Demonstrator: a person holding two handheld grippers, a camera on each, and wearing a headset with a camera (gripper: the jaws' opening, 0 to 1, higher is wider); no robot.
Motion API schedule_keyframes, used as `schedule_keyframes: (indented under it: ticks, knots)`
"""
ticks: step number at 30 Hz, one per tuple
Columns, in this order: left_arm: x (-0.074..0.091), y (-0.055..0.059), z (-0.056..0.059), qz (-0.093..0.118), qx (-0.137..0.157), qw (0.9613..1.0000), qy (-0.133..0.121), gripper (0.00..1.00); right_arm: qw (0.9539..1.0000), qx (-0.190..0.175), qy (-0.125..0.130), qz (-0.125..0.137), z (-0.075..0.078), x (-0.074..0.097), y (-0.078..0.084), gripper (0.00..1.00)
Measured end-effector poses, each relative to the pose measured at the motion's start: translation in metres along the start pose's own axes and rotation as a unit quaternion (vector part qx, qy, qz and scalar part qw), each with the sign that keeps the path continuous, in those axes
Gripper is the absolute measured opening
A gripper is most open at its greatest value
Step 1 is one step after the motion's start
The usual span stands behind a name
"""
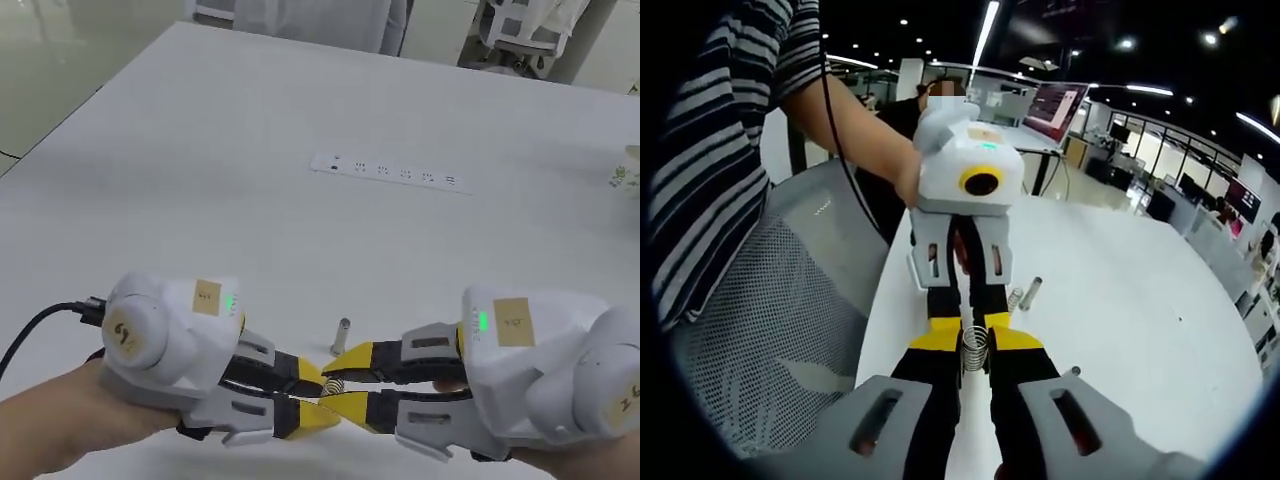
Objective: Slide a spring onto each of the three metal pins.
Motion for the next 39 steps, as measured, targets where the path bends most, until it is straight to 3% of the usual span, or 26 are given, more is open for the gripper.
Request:
schedule_keyframes:
  ticks: [10,25,39]
  knots:
    - [0.001,0.001,-0.002,0.009,0.036,0.9993,-0.009,0.06,1.0,0.003,-0.004,-0.005,0.0,0.002,-0.002,0.07]
    - [0.008,0.005,-0.008,0.018,0.049,0.9982,-0.03,0.1,0.9996,0.016,0.009,-0.02,0.003,0.001,0.002,0.07]
    - [0.025,0.015,-0.014,0.02,0.077,0.9951,-0.058,0.22,0.9992,0.014,0.029,-0.024,0.008,0.0,0.004,0.07]
Point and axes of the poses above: the centre of the closed fingertips' face, and the gripper's own axes: x roughly backward along the fingers, z roughly to its right, y roughly out of its underside, the point moved 6 cm from there along x, roughly backward along the fingers, and after that the axes turned 10 degrees about x, right-handed, at the moved point
